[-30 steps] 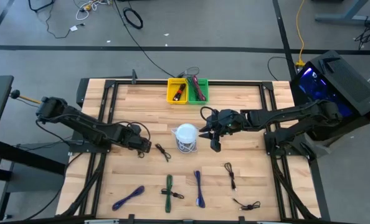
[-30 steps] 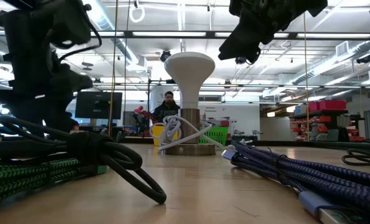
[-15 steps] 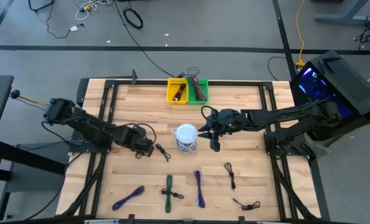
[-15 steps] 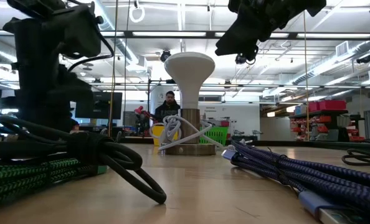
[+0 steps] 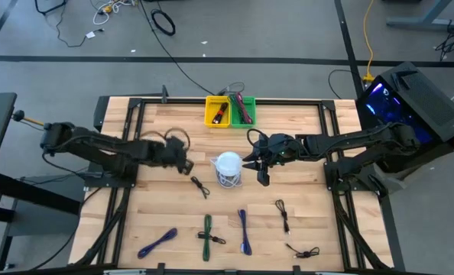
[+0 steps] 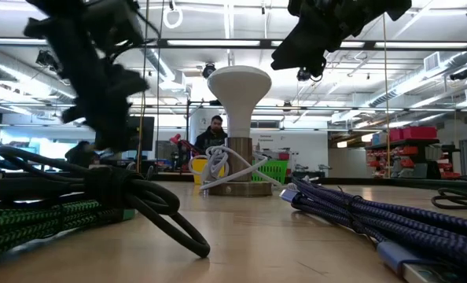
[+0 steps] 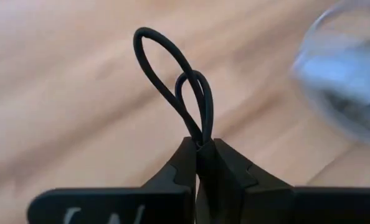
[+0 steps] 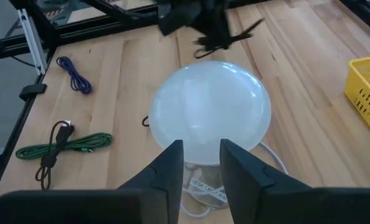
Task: Pick & Place USB Port
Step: Put the black charger cable into the yellow bin
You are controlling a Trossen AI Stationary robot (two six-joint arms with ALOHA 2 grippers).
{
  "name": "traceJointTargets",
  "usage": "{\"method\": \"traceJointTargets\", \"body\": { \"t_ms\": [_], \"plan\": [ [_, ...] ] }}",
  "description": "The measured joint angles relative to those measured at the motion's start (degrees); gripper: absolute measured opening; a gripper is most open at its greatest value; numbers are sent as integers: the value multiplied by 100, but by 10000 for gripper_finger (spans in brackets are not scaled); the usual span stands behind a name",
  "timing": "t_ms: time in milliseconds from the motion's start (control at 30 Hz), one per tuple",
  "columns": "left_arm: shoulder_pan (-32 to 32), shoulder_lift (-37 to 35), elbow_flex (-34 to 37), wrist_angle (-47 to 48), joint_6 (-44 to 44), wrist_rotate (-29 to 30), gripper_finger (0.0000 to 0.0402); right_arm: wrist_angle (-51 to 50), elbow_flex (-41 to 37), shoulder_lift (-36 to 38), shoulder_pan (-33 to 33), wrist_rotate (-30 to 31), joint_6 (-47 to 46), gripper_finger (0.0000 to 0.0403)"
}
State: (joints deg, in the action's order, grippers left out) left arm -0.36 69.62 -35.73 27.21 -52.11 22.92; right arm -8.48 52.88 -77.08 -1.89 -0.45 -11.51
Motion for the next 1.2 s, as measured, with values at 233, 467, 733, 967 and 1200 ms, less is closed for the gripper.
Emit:
{"method": "traceJointTargets", "body": {
  "t_ms": [233, 467, 733, 967, 1200],
  "plan": [
    [1851, -282, -15, -1910, 2132, -1461, 31, 232, 0, 0, 0, 0, -22, 107],
    [3616, -17, -15, -3476, 2697, -3495, 31, 388, 0, 0, 2, 2, -70, 107],
    [4334, 1354, -17, -5326, 2440, -4578, 31, 668, 0, 0, 0, 4, -7, 107],
    [4498, 2602, -78, -7054, 1824, -4498, 31, 688, 0, 0, 0, 7, -18, 107],
    [4442, 3471, -842, -7104, 1846, -4179, 31, 722, 0, 0, 0, 9, -53, 107]
  ]
}}
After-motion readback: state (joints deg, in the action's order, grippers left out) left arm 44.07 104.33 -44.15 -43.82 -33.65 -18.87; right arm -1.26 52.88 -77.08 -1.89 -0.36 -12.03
